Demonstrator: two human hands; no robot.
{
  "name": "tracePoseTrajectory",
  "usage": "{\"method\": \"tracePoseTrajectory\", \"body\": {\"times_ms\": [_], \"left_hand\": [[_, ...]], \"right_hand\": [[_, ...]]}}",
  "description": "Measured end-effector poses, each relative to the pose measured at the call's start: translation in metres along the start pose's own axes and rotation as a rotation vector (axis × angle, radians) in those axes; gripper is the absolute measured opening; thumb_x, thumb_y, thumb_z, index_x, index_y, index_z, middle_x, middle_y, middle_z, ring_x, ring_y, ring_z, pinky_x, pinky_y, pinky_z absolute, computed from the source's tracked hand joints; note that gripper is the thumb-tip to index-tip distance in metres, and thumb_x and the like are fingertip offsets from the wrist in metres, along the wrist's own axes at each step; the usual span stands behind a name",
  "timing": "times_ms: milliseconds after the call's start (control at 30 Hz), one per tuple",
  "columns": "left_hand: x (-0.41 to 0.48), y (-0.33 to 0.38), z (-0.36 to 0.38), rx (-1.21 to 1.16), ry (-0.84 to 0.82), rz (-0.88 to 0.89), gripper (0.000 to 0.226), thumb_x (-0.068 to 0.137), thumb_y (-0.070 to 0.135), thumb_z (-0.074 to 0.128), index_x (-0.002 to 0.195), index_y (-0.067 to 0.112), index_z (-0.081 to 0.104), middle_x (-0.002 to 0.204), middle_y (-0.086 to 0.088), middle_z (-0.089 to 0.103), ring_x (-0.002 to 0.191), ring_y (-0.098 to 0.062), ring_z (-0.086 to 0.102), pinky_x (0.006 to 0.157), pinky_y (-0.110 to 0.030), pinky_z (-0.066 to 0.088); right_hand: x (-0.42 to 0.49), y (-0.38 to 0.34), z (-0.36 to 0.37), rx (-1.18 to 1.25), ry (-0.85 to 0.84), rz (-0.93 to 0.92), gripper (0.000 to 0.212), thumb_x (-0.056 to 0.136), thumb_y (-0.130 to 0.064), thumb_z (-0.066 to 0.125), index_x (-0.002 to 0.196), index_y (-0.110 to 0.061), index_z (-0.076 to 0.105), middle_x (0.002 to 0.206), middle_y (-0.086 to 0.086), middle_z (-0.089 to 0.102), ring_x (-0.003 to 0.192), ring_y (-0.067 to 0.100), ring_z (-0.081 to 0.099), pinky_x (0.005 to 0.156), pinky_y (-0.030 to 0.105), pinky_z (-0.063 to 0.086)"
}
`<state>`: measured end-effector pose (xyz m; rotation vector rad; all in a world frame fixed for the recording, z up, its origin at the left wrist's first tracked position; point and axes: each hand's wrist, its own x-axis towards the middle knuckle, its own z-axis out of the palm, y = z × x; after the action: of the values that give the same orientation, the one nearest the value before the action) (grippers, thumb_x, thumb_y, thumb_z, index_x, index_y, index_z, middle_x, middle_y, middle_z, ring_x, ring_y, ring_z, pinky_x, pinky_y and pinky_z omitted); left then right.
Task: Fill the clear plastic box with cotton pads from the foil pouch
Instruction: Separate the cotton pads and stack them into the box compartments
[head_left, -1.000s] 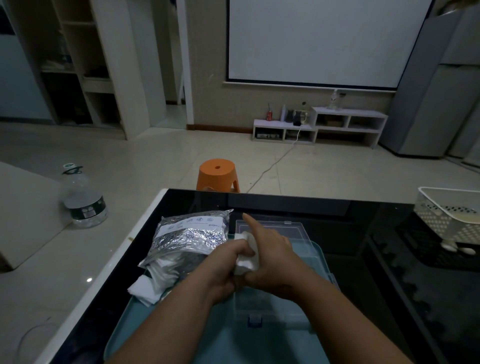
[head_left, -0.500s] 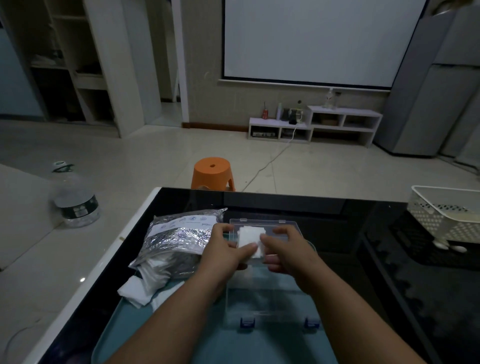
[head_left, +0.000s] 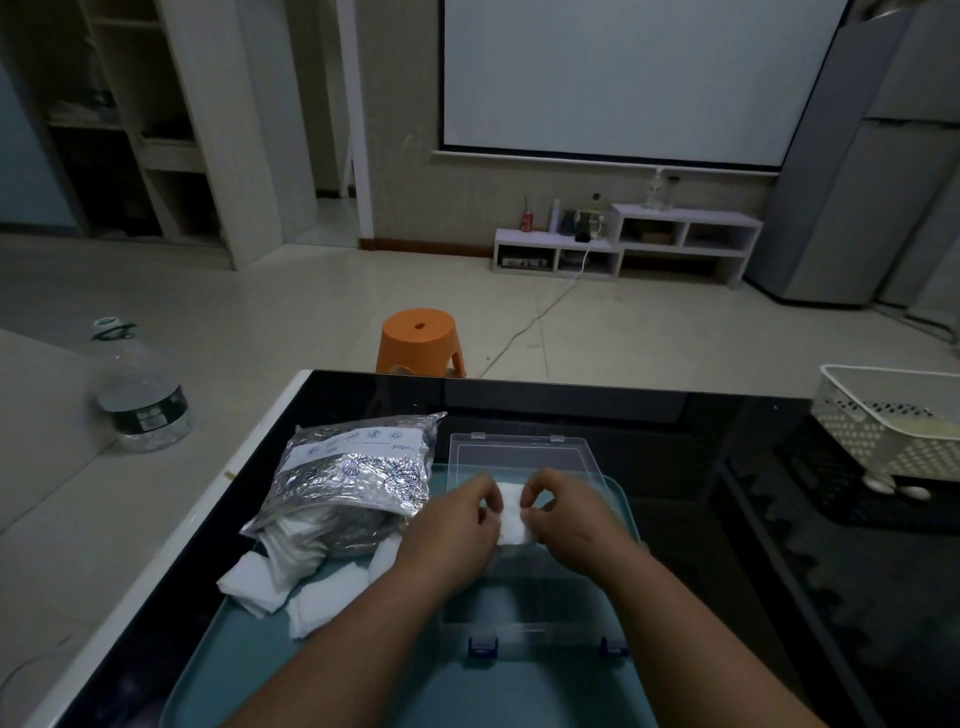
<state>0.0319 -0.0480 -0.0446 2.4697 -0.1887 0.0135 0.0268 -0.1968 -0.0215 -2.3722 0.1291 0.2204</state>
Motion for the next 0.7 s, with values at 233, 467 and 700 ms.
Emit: {"method": "tracePoseTrajectory", "body": {"times_ms": [233,467,700], "left_hand": [[0.0,-0.003,0.006,0.11,0.01,0.048,0.008,0.089,0.034,0.054,0.097,0.034,0.054,0.093,0.007,0.068,0.083,-0.016,0.059,0.064,-0.027,0.04],[0.002,-0.01,0.011,0.298,-0.069,0.12,0.028,0.092,0.036,0.048,0.108,0.033,0.071,0.108,0.001,0.058,0.104,-0.02,0.053,0.086,-0.033,0.044],[0.0,-0.007,0.006,0.328,-0.156,0.164,0.034,0.093,0.033,0.042,0.11,0.028,0.071,0.113,0.001,0.058,0.106,-0.021,0.053,0.088,-0.035,0.045]], "right_hand": [[0.006,0.005,0.003,-0.034,-0.054,0.048,0.009,0.094,-0.021,0.058,0.093,-0.029,0.054,0.096,-0.003,0.056,0.085,0.013,0.06,0.072,0.028,0.054],[0.01,0.006,0.009,-0.182,-0.076,0.05,0.01,0.092,-0.022,0.061,0.088,-0.031,0.06,0.092,-0.007,0.058,0.09,0.015,0.06,0.085,0.036,0.054],[0.016,0.007,0.011,-0.237,-0.052,0.086,0.009,0.09,-0.019,0.063,0.088,-0.025,0.07,0.097,0.0,0.069,0.094,0.016,0.063,0.091,0.038,0.054]]}}
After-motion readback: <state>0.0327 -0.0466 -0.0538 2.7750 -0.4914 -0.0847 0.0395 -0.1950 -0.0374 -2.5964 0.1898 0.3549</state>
